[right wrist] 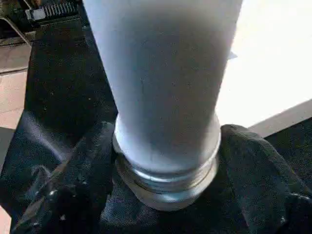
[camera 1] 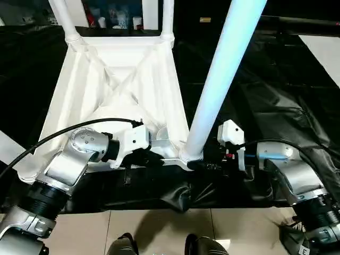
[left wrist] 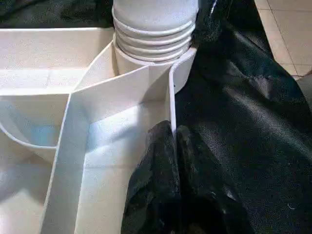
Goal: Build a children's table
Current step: Rotate leg to tighten
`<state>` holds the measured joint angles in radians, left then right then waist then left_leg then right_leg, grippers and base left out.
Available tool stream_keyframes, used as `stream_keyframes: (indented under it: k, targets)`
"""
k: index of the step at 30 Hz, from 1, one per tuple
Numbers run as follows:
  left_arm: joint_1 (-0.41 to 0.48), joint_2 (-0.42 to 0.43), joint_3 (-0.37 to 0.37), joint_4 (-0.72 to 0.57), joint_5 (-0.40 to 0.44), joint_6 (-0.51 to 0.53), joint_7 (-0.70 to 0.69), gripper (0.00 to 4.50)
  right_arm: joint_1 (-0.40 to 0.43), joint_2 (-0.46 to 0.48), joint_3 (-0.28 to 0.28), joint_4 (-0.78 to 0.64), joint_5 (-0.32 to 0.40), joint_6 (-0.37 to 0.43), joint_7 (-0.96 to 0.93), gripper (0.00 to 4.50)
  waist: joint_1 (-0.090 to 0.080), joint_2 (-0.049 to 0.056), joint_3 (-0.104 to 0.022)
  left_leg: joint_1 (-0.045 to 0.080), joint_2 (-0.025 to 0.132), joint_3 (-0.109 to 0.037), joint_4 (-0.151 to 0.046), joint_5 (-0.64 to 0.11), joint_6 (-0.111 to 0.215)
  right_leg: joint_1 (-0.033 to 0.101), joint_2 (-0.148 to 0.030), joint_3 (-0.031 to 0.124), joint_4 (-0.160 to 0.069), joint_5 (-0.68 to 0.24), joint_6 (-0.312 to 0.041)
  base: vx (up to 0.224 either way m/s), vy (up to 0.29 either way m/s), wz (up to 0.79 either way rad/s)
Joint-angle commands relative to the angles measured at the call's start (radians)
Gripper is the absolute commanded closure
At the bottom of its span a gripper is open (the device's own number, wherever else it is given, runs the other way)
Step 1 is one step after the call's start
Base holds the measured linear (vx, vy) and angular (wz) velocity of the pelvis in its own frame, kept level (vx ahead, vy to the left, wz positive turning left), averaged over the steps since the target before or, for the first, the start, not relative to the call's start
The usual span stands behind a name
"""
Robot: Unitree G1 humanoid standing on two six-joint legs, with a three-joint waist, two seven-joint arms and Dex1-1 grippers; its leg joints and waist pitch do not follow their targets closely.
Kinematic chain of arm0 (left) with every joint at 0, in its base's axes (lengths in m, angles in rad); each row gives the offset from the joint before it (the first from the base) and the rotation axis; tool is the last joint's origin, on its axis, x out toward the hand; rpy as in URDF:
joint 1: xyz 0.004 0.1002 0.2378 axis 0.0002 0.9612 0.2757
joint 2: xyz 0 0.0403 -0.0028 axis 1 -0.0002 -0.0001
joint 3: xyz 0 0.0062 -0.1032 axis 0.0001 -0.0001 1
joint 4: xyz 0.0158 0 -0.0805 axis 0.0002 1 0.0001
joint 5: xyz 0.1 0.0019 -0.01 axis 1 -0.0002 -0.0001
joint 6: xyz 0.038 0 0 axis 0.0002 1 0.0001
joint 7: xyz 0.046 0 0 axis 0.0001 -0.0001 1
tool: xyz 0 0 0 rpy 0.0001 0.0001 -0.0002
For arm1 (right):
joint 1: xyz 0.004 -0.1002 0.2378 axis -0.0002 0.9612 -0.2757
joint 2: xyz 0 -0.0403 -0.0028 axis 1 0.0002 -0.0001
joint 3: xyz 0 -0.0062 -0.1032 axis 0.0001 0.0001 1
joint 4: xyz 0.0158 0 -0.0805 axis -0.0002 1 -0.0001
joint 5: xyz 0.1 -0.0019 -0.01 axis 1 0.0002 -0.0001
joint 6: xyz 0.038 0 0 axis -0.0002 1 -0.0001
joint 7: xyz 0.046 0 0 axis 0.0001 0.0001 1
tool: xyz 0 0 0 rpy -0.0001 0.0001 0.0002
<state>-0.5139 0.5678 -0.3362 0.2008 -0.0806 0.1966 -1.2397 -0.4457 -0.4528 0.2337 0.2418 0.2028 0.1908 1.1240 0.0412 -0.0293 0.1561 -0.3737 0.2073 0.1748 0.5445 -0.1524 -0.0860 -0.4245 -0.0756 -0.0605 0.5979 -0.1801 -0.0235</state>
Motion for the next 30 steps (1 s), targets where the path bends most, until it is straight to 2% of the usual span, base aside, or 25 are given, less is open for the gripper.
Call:
stream_keyframes:
  k: [1,4,12,16,17,18,19,20,21,23,24,26,27,28,29,30]
  targets:
    - [0.013,-0.003,-0.047,0.005,0.015,-0.001,-0.035,4.50,-0.017,0.001,0.007,0.008,0.000,-0.011,0.008,1.39,0.000,0.001,-0.074,0.011,0.017,0.007,-0.039,-0.098,0.112,0.066,-0.050,0.049,-0.046,-0.028,-0.272,0.000,0.000,0.00]
    - [0.013,-0.001,-0.047,0.007,0.016,-0.002,-0.032,4.50,-0.020,0.007,0.005,0.016,0.001,-0.017,0.009,1.73,-0.001,0.001,-0.073,0.009,0.016,0.006,-0.039,-0.100,0.111,0.066,-0.050,0.049,-0.045,-0.033,-0.273,0.000,0.000,0.00]
    - [0.016,-0.005,-0.046,0.014,0.024,0.000,-0.022,4.50,-0.016,0.018,0.003,0.031,0.000,-0.038,0.016,1.82,-0.001,0.002,-0.077,0.010,0.016,0.006,-0.037,-0.105,0.105,0.067,-0.049,0.049,-0.044,-0.040,-0.272,0.000,0.000,0.00]
    - [-0.007,-0.050,-0.034,0.067,0.063,0.033,0.085,4.50,-0.013,0.057,-0.032,0.074,-0.013,-0.034,-0.094,1.82,-0.003,0.000,-0.073,0.009,0.016,0.007,-0.037,-0.124,0.101,0.063,-0.050,0.050,-0.048,-0.072,-0.270,0.000,0.000,0.00]
    - [-0.023,-0.078,-0.021,0.102,0.074,0.042,0.140,4.50,-0.016,0.079,-0.047,0.103,-0.032,-0.040,-0.164,1.82,-0.003,-0.002,-0.066,0.010,0.014,0.007,-0.039,-0.182,0.071,0.057,-0.052,0.050,-0.062,-0.192,-0.246,0.000,0.000,0.00]
    - [-0.032,-0.094,-0.014,0.123,0.079,0.047,0.173,4.50,-0.018,0.092,-0.055,0.120,-0.043,-0.045,-0.206,1.82,-0.003,-0.002,-0.066,0.010,0.014,0.007,-0.039,-0.182,0.071,0.057,-0.052,0.050,-0.062,-0.192,-0.246,0.000,0.000,0.00]
    - [-0.053,-0.124,-0.006,0.167,0.096,0.054,0.232,4.50,-0.018,0.125,-0.076,0.148,-0.052,-0.042,-0.288,1.82,-0.004,-0.002,-0.060,0.017,0.014,0.004,-0.044,-0.249,0.034,0.050,-0.056,0.050,-0.077,-0.349,-0.205,-0.058,-0.002,0.01]
    - [-0.053,-0.124,-0.006,0.167,0.096,0.054,0.232,4.50,-0.018,0.125,-0.076,0.148,-0.052,-0.042,-0.288,1.82,-0.002,-0.002,-0.057,0.019,0.012,0.003,-0.045,-0.268,0.026,0.049,-0.057,0.049,-0.083,-0.397,-0.188,-0.056,0.000,-0.01]
    - [-0.093,-0.179,0.008,0.245,0.119,0.063,0.330,4.50,-0.013,0.186,-0.113,0.185,-0.055,-0.027,-0.417,1.83,-0.004,-0.005,-0.060,0.012,0.013,-0.003,-0.049,-0.266,0.010,0.055,-0.058,0.049,-0.082,-0.431,-0.164,-0.056,0.000,-0.01]
    - [-0.112,-0.204,0.015,0.278,0.122,0.072,0.367,4.50,-0.011,0.215,-0.129,0.204,-0.057,-0.025,-0.476,1.83,-0.005,-0.004,-0.057,0.019,0.008,-0.001,-0.050,-0.286,0.005,0.044,-0.056,0.050,-0.093,-0.479,-0.139,-0.053,0.000,-0.01]
    - [-0.148,-0.242,0.024,0.336,0.133,0.075,0.432,4.50,-0.017,0.262,-0.156,0.246,-0.070,-0.036,-0.600,1.83,-0.006,-0.004,-0.056,0.015,0.006,-0.005,-0.051,-0.293,0.002,0.046,-0.057,0.048,-0.097,-0.511,-0.123,-0.051,0.000,-0.01]
    - [-0.182,-0.275,0.026,0.391,0.147,0.074,0.486,4.50,-0.031,0.309,-0.180,0.292,-0.093,-0.039,-0.744,1.83,-0.008,-0.004,-0.055,0.015,0.004,-0.009,-0.054,-0.309,-0.006,0.042,-0.059,0.046,-0.104,-0.564,-0.093,0.000,0.000,0.00]
    - [-0.182,-0.275,0.026,0.391,0.147,0.074,0.486,4.50,-0.031,0.309,-0.180,0.292,-0.093,-0.039,-0.744,1.83,-0.008,-0.004,-0.055,0.015,0.005,-0.011,-0.056,-0.314,-0.008,0.042,-0.059,0.045,-0.104,-0.567,-0.090,0.000,0.000,0.00]
    - [-0.208,-0.301,0.027,0.433,0.157,0.071,0.527,4.50,-0.046,0.349,-0.196,0.333,-0.119,-0.048,-0.872,1.83,-0.009,-0.001,-0.054,0.011,0.004,-0.011,-0.057,-0.314,-0.006,0.042,-0.058,0.045,-0.105,-0.559,-0.083,0.000,0.000,0.00]
    - [-0.225,-0.319,0.028,0.463,0.165,0.066,0.553,4.50,-0.062,0.384,-0.214,0.367,-0.136,-0.057,-0.976,1.83,-0.009,0.003,-0.053,0.017,0.005,-0.012,-0.060,-0.327,-0.012,0.036,-0.058,0.044,-0.107,-0.561,-0.081,0.000,0.000,0.00]
    - [-0.231,-0.324,0.028,0.473,0.169,0.062,0.561,4.50,-0.067,0.396,-0.221,0.378,-0.137,-0.061,-1.003,1.83,-0.011,0.002,-0.055,0.017,0.003,-0.012,-0.059,-0.327,-0.014,0.036,-0.057,0.043,-0.108,-0.554,-0.080,0.000,0.000,0.00]
